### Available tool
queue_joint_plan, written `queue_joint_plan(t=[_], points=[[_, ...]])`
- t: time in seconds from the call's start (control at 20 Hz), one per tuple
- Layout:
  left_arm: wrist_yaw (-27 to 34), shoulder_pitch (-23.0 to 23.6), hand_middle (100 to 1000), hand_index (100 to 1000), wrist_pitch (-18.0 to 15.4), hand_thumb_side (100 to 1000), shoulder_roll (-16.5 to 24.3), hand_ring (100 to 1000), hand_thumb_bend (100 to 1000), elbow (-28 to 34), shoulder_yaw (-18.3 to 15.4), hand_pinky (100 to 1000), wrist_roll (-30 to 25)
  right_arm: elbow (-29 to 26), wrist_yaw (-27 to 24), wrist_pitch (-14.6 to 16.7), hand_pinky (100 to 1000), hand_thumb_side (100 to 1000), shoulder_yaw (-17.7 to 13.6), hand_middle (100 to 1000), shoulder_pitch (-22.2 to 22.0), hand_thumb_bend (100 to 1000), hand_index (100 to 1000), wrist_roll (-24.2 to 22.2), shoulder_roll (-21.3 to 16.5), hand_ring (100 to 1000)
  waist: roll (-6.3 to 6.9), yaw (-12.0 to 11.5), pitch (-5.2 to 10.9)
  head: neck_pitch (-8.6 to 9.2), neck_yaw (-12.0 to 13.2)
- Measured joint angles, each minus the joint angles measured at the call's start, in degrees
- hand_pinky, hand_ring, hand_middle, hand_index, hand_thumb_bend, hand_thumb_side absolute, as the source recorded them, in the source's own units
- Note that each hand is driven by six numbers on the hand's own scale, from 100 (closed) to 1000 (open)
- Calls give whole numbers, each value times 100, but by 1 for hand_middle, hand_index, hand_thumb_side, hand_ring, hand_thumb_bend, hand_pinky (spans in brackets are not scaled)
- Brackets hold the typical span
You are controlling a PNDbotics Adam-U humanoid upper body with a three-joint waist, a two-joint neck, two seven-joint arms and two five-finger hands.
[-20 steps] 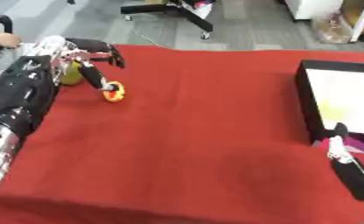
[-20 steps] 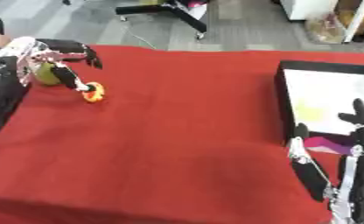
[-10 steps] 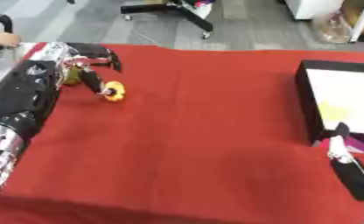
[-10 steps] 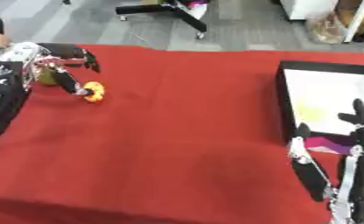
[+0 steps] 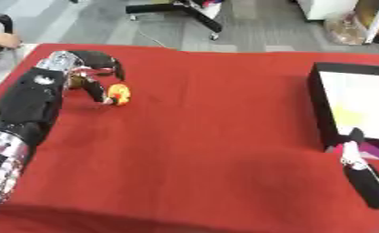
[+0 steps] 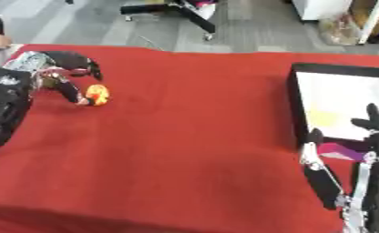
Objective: Pick up the objects with one hand, pass them to the other hand, and then place them into the box on the other side of the table.
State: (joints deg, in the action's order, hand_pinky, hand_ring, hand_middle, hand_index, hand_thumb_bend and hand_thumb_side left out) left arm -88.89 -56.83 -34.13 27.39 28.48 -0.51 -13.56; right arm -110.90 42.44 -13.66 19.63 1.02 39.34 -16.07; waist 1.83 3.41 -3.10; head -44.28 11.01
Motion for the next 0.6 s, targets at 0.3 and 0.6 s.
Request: queue_joint_plan(t=[0.3, 0.6], points=[[-256, 2, 693, 792, -83, 407, -29, 725, 368, -89, -37, 837, 265, 2, -13, 1, 717, 482, 0, 703, 1, 212, 972, 2, 1, 906, -1, -1, -2, 0, 1], [-355, 4, 681, 784, -67, 407, -30, 715, 391, -122, -65, 833, 425, 9, -15, 2, 717, 482, 0, 703, 3, 213, 972, 3, 1, 906, -1, 2, -13, 0, 4]])
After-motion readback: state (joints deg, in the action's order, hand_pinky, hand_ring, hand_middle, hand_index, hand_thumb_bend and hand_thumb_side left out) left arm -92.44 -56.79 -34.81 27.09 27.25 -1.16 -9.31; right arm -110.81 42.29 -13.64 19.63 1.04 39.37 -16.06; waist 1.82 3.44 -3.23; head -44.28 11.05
